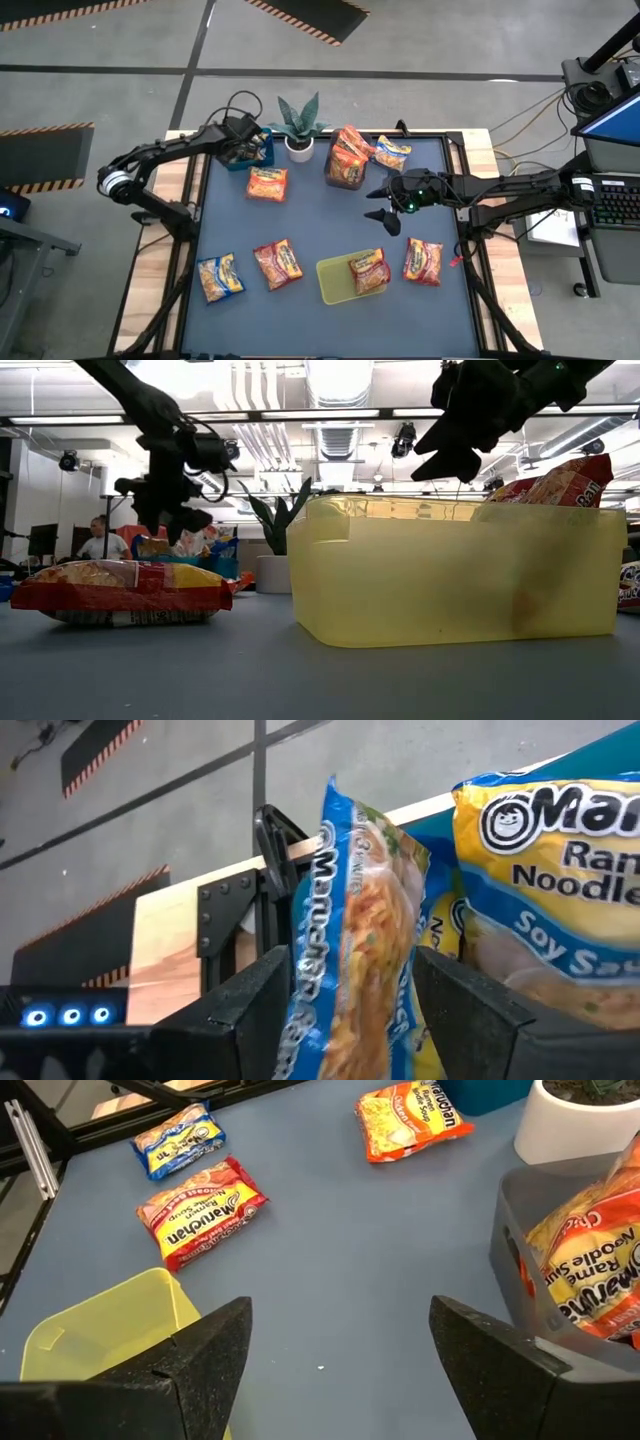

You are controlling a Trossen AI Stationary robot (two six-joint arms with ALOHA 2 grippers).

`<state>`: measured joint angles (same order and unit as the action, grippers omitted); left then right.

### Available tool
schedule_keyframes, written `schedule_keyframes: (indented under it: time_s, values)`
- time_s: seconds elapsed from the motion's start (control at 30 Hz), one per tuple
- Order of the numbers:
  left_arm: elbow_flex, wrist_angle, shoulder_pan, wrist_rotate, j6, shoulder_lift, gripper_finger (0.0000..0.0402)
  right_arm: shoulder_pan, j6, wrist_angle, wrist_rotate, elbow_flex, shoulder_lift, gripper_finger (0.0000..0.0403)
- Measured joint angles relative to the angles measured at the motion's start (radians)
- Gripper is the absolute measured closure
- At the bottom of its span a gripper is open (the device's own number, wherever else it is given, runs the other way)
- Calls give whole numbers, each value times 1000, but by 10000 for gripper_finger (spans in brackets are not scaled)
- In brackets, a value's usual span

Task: Sort Maruchan noodles
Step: Put the red bag into the yellow bin

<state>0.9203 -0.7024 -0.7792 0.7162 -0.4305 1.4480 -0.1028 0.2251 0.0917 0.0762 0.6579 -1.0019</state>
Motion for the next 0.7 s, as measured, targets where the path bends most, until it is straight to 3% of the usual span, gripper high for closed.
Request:
schedule_keyframes:
  time_s: [0.2,0.3,0.43,0.7]
  values:
    - [0,-60,85,-2,31,-114,206,0,79,0,-89,0,-23,111]
    - [0,-64,170,-60,66,-183,206,-1,145,7,-130,0,-51,116]
    - [0,-55,318,-133,85,-254,206,0,234,8,-130,-1,-86,123]
    - [-16,42,679,-140,91,-295,206,32,412,8,-128,-7,-199,133]
